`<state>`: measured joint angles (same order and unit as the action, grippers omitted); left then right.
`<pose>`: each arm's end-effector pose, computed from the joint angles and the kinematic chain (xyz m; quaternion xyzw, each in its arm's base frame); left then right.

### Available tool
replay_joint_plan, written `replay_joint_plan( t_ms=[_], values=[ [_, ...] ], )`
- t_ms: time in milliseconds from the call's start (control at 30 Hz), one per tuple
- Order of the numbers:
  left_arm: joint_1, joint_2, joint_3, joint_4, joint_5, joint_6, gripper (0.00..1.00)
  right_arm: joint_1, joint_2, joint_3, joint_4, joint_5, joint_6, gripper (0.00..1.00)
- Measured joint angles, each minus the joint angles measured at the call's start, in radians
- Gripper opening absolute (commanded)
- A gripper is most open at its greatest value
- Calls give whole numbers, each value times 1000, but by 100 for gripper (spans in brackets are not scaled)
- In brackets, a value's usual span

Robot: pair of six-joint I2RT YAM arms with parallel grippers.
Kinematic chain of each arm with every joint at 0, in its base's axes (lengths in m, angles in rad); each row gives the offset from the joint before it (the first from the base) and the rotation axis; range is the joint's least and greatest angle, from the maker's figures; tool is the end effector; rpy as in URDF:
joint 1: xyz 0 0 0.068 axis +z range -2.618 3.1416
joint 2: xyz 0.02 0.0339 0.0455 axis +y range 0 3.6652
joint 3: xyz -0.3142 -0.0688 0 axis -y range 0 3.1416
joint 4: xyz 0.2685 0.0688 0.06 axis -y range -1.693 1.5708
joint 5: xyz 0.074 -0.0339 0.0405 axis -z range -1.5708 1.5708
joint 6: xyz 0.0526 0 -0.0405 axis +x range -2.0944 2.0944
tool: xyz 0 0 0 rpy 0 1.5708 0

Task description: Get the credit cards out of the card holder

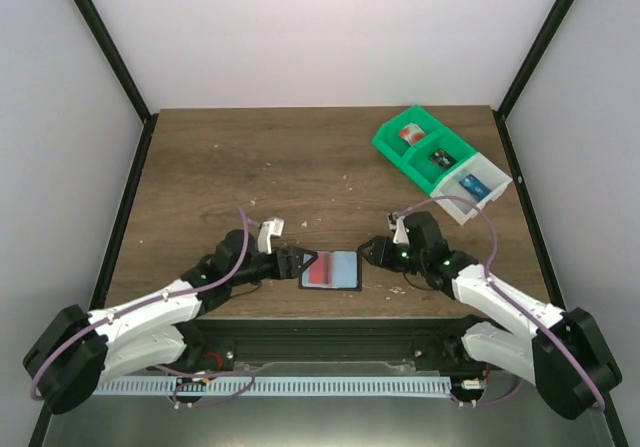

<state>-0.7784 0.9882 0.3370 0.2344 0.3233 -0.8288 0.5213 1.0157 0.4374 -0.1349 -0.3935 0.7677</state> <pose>0.1380 -0.1596 0.2107 0.0669 0.8291 -0.4812 0.2766 0.1675 0.1195 0.2038 0.0289 0.8951 0.3871 0.2191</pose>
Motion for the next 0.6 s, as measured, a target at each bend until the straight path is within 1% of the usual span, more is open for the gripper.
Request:
replay_joint_plan(
  t_ms=[233,400,600],
  values=[
    [0,89,-1,96,16,-15,89,48,115,-27,67,-29,8,39],
    [1,193,-9,134,31,-32,89,142,200,-21,89,-18,20,38],
    [2,241,-68,202,45,-70,92,224,275,26,135,13,66,38]
  ],
)
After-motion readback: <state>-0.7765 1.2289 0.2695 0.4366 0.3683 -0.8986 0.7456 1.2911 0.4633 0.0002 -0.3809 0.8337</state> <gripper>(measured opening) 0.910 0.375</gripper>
